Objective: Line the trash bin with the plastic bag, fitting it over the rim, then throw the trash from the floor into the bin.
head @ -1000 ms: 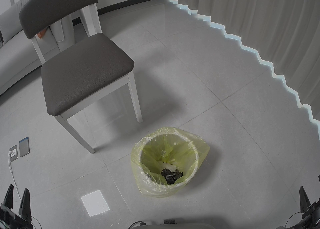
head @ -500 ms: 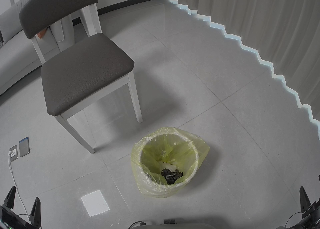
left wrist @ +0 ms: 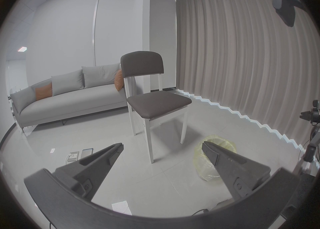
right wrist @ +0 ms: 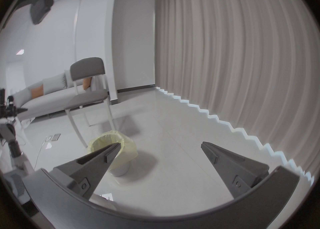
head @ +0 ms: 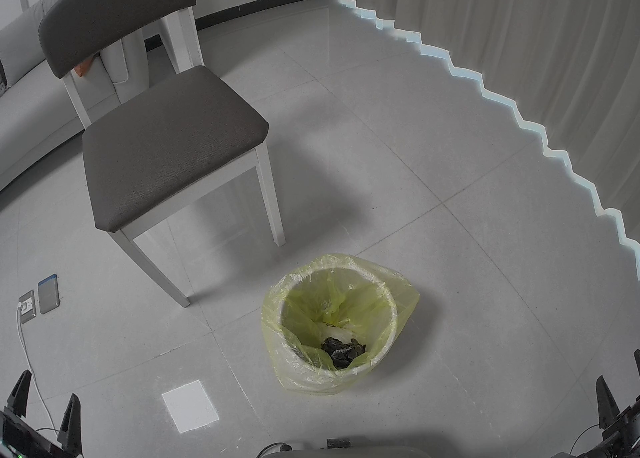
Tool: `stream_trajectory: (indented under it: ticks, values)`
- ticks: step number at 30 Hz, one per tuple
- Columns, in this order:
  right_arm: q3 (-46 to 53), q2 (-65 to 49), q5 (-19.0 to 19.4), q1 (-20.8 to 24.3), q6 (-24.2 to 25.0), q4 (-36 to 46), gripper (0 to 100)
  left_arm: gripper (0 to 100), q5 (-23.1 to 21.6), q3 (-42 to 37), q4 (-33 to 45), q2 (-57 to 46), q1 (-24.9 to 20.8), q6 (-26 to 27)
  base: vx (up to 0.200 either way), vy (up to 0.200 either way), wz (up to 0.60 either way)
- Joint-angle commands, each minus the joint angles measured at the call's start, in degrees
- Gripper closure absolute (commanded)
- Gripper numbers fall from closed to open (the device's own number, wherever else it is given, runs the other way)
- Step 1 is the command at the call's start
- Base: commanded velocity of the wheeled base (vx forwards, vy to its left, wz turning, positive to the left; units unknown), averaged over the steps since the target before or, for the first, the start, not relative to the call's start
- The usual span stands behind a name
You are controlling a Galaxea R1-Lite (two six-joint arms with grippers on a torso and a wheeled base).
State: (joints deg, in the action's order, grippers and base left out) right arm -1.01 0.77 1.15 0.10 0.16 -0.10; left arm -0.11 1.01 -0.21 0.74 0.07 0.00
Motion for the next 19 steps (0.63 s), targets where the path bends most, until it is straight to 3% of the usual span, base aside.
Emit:
stream_trajectory:
  ticks: [1, 19]
  values:
    - [1.0, -0.2, -3.4, -0.1, 1.7, 0.0, 0, 0, -0.1, -1.0, -0.1, -0.7, 0.0, 0.1, 0.000, 0.000, 0.00]
    - [1.0, -0.2, -3.0, -0.1, 1.5, -0.1, 0, 0, -0.1, -1.0, -0.1, -0.7, 0.0, 0.1, 0.000, 0.000, 0.00]
